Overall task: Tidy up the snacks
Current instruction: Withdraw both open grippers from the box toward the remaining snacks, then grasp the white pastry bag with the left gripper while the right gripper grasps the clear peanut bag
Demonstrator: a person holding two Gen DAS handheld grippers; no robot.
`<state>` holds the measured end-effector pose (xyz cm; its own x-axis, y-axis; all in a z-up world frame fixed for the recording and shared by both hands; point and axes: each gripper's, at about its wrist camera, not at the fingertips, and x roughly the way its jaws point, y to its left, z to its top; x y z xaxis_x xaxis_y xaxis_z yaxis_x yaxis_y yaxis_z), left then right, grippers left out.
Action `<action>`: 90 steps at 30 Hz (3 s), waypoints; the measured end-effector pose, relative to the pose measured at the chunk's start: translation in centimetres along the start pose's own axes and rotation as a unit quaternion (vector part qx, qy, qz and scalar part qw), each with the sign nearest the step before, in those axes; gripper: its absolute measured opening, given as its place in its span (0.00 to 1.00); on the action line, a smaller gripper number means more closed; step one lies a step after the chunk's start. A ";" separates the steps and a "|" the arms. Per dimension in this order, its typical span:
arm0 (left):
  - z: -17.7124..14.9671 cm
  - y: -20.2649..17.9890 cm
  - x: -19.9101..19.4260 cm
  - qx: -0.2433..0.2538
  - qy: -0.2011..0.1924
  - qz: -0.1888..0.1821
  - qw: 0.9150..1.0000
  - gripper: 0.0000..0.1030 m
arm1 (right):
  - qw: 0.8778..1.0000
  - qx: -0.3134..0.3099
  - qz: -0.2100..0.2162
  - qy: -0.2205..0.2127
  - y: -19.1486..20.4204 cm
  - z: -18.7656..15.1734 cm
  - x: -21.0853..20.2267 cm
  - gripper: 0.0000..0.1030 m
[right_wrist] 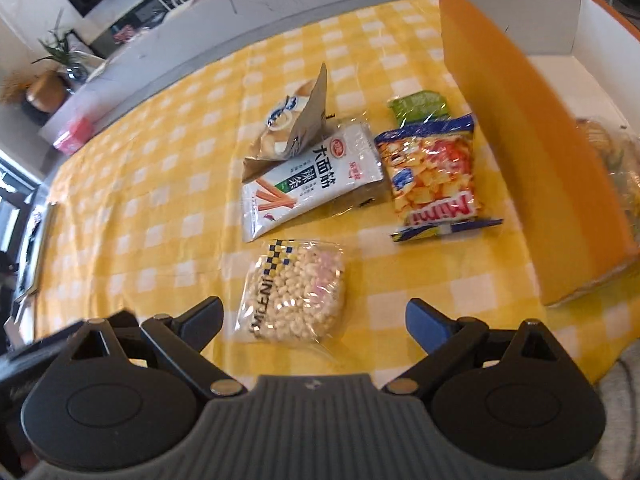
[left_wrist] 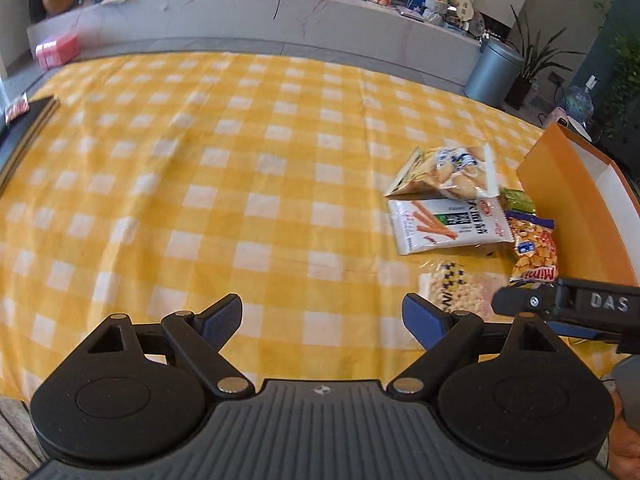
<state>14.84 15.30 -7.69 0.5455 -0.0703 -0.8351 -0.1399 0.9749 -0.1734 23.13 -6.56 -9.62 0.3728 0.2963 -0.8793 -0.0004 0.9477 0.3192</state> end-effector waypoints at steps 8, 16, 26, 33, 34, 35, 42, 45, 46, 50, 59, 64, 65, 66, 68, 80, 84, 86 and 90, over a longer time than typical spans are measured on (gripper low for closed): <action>-0.6 3.3 2.1 -0.046 0.023 0.006 0.999 1.00 | 0.999 -0.011 -0.038 0.019 3.3 0.4 4.8 0.93; -1.3 4.8 2.9 -0.072 0.042 0.004 0.996 1.00 | 0.992 -0.052 -0.112 -0.001 5.1 -0.7 7.9 0.93; -1.3 4.0 2.9 -0.061 0.044 0.011 0.997 1.00 | 0.986 -0.114 -0.120 -0.035 5.7 -2.4 7.3 0.77; -0.4 2.1 2.1 -0.046 0.030 0.018 0.998 1.00 | 0.988 -0.109 -0.106 -0.032 3.3 -2.6 6.1 0.76; -0.1 1.6 1.9 -0.044 0.026 0.017 0.999 1.00 | 0.988 -0.108 -0.105 -0.032 2.7 -2.7 5.8 0.76; 0.1 1.0 1.8 -0.038 0.023 0.016 0.999 1.00 | 0.988 -0.107 -0.106 -0.034 2.2 -2.7 5.6 0.76; 2.3 -6.1 1.5 0.107 -0.034 0.039 0.993 1.00 | 0.985 -0.103 -0.129 -0.049 -1.2 -2.7 4.8 0.77; 2.6 -9.2 2.5 0.189 -0.059 0.047 0.979 1.00 | 0.986 -0.105 -0.119 -0.053 -1.9 -2.8 4.7 0.77; 2.6 -10.1 2.9 0.220 -0.068 0.049 0.972 1.00 | 0.985 -0.109 -0.119 -0.056 -1.9 -2.9 4.7 0.77; 0.9 -13.3 4.3 0.366 -0.121 0.056 0.921 1.00 | 0.984 -0.120 -0.115 -0.070 -1.8 -3.4 4.6 0.77; 0.4 -15.3 10.3 0.442 -0.145 0.087 0.881 1.00 | 0.982 -0.136 -0.104 -0.085 -2.1 -4.0 4.3 0.77; 2.0 -15.7 12.1 0.408 -0.130 0.073 0.901 1.00 | 0.981 -0.140 -0.100 -0.093 -2.4 -4.2 4.2 0.79; 2.2 -15.7 12.3 0.399 -0.130 0.069 0.905 1.00 | 0.980 -0.141 -0.099 -0.094 -2.4 -4.3 4.3 0.80; 2.4 -15.8 12.5 0.394 -0.134 0.066 0.907 1.00 | 0.980 -0.141 -0.099 -0.096 -2.4 -4.3 4.3 0.81; 2.6 -16.2 12.7 0.392 -0.147 0.074 0.905 1.00 | 0.980 -0.141 -0.100 -0.100 -2.3 -4.6 4.2 0.81; 5.8 -14.1 14.5 0.283 -0.152 0.059 0.945 1.00 | 0.979 -0.144 -0.097 -0.105 -2.4 -4.7 4.1 0.81; 6.4 -11.9 15.2 0.236 -0.134 0.043 0.962 0.85 | 0.979 -0.144 -0.096 -0.107 -2.4 -4.7 4.1 0.82; 6.6 -11.0 14.8 0.216 -0.133 0.031 0.967 0.68 | 0.979 -0.144 -0.096 -0.108 -2.4 -4.7 4.2 0.82; 6.2 -10.5 14.0 0.213 -0.161 0.053 0.962 0.56 | 0.979 -0.145 -0.096 -0.110 -2.4 -4.7 4.3 0.82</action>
<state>29.12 5.42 -14.35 0.7840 0.0359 -0.6197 0.1055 0.9761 0.1901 20.32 -6.97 -15.79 0.5829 0.1078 -0.8054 -0.1627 0.9866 0.0143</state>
